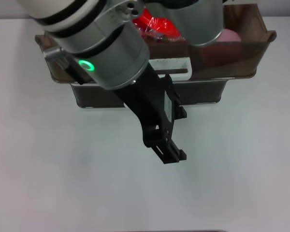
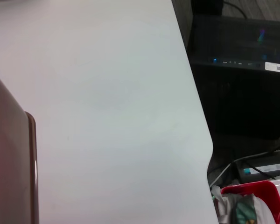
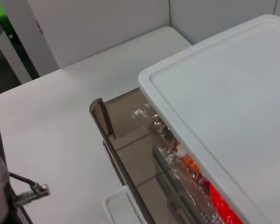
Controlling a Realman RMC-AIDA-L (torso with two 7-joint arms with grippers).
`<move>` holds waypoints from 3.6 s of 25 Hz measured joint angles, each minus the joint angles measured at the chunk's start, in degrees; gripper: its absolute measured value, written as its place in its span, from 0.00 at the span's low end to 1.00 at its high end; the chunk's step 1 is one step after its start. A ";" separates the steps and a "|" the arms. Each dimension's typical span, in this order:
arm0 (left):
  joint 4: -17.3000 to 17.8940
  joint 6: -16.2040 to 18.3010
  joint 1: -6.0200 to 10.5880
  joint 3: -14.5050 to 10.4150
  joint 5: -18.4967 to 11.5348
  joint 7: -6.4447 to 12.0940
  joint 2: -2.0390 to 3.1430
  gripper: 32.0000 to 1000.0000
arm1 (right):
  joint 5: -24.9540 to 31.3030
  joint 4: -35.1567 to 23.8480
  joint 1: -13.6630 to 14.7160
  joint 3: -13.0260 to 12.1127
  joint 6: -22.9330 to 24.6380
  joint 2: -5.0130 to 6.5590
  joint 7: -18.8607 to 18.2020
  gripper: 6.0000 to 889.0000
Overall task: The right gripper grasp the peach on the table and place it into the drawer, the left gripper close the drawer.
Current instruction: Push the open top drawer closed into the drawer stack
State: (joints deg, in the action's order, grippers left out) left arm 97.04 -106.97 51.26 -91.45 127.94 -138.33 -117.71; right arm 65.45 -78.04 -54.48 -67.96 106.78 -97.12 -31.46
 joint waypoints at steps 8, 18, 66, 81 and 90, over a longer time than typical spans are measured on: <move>-8.39 3.04 3.44 -0.53 0.64 0.63 0.06 0.79 | -0.08 0.22 0.15 -0.14 0.00 0.07 0.00 0.82; -12.35 4.95 4.49 -0.91 2.12 2.72 0.04 0.79 | -0.85 0.43 0.32 -0.16 0.00 0.09 -0.15 0.82; -24.19 11.39 8.91 5.12 5.22 7.63 0.34 0.79 | -0.85 0.44 0.60 -0.16 0.00 0.09 -0.15 0.82; -27.54 14.84 10.32 7.86 6.10 7.48 0.35 0.79 | -0.85 0.44 0.60 -0.16 0.00 0.09 -0.09 0.82; -29.68 17.65 11.10 9.62 7.48 5.80 0.34 0.79 | -0.85 0.44 0.60 -0.24 0.00 0.09 -0.09 0.82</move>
State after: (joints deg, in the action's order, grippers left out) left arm 67.36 -89.32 62.36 -81.83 135.42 -132.53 -117.36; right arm 64.60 -77.61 -53.88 -68.20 106.78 -97.03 -31.55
